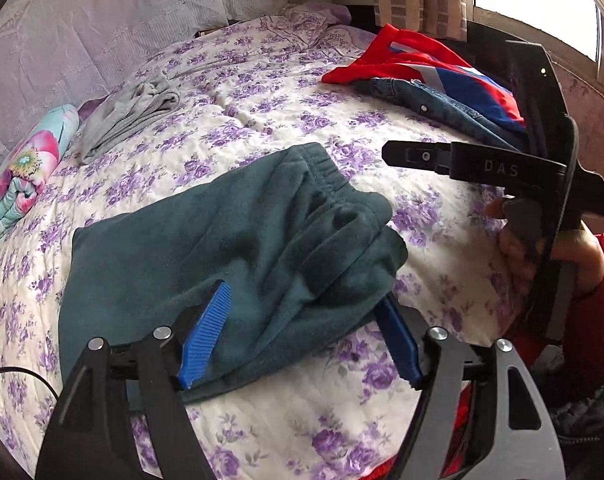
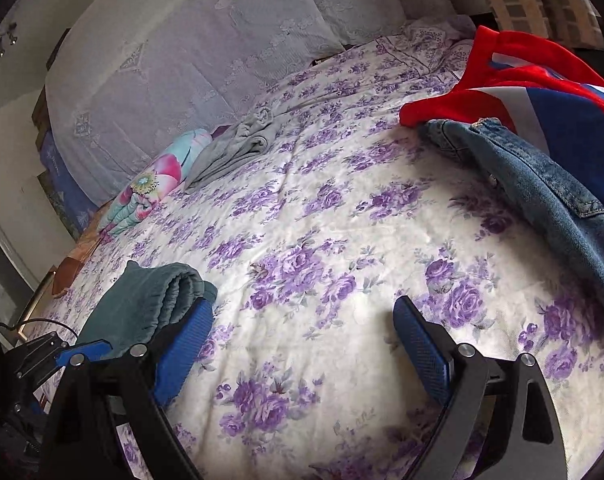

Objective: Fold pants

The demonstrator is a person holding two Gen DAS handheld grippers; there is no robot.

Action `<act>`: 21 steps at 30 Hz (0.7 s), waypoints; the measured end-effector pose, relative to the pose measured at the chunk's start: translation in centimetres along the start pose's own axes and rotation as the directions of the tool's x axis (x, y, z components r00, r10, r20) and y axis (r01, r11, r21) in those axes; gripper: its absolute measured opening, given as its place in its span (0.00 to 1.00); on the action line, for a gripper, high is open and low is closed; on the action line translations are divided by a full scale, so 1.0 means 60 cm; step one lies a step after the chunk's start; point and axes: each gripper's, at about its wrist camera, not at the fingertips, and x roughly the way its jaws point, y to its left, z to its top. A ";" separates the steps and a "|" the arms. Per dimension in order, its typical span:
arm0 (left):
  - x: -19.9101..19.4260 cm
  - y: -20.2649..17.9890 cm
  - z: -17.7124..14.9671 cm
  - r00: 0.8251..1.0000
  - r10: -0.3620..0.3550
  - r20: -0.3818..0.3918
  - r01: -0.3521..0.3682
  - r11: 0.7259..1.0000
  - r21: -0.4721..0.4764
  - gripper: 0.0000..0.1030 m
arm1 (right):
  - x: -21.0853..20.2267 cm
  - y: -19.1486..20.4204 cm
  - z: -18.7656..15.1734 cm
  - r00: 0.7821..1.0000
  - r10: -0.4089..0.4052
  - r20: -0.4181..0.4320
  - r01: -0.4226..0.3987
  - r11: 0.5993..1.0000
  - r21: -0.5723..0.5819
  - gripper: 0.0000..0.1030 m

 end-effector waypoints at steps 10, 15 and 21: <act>-0.060 0.139 0.001 0.996 0.056 0.066 -0.039 0.971 -0.235 0.72 | -0.039 0.114 0.013 0.998 0.030 0.051 -0.018 0.974 -0.227 0.91; -0.068 0.151 -0.010 0.995 0.075 0.064 -0.057 0.970 -0.237 0.83 | -0.021 0.195 0.009 1.000 -0.004 0.015 0.010 0.921 -0.389 0.93; 0.019 0.205 -0.035 0.974 0.192 -0.124 -0.219 0.937 -0.270 0.84 | 0.042 0.189 -0.054 0.972 -0.205 -0.116 0.114 0.842 -0.528 0.93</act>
